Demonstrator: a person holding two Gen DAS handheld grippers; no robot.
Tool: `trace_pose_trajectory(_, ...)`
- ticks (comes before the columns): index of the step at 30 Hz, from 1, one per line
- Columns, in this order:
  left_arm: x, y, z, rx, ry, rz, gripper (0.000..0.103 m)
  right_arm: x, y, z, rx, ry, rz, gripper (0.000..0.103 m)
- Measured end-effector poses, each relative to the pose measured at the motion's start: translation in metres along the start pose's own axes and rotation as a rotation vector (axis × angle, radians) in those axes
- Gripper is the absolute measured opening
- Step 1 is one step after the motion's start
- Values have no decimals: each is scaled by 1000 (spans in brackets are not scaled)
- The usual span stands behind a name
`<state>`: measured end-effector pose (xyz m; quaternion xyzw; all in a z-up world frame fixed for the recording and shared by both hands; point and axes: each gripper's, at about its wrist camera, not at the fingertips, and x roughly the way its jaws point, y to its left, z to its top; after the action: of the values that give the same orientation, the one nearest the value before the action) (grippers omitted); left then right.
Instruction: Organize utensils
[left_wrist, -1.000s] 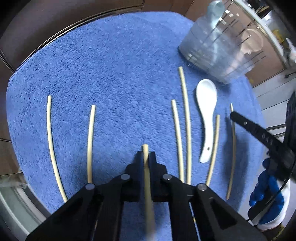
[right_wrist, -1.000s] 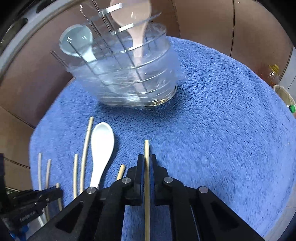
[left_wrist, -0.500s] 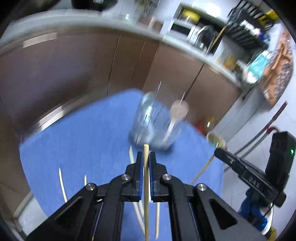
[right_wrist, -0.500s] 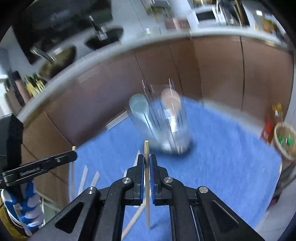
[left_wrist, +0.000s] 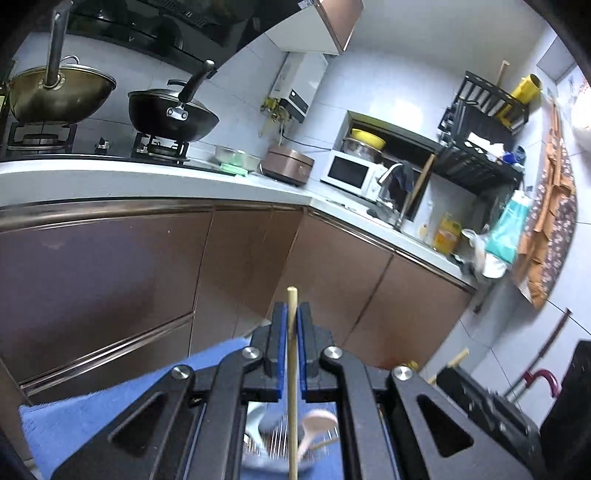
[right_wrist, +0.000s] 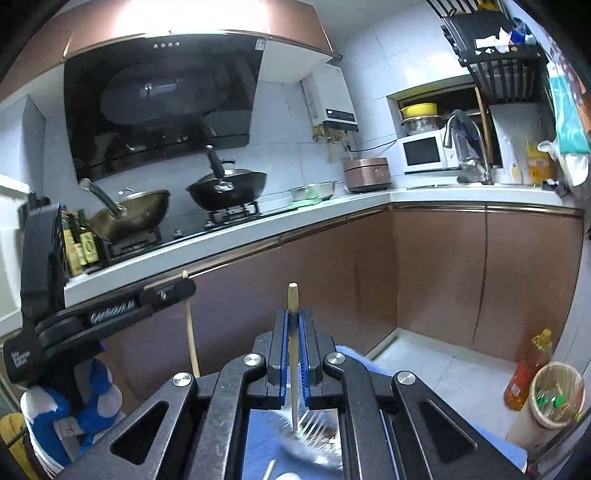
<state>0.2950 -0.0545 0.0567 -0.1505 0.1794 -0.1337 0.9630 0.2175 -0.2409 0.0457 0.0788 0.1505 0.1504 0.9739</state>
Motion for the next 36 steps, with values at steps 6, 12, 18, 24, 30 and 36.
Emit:
trace_pose_trajectory(6, 53, 1, -13, 17, -48, 73, 5, 38, -13, -20, -10, 23, -49, 6)
trace_pose_trajectory(12, 87, 1, -52, 67, -87, 137, 5, 61, -30, -54, -8, 59, -79, 6)
trace_pose_trajectory(18, 92, 6, -78, 93, -63, 115, 11, 71, -37, -84, -3, 110, -87, 6)
trace_pose_trajectory(24, 75, 18, -75, 88, -18, 65, 20, 58, -38, -89, 11, 121, -97, 15)
trace_pose_trajectory(30, 40, 29, -67, 89, 14, 26, 20, 32, -32, -85, 21, 107, -102, 17)
trace_pose_trajectory(36, 20, 64, -81, 82, 195, 6, 28, -15, -27, -89, 44, 73, -109, 23)
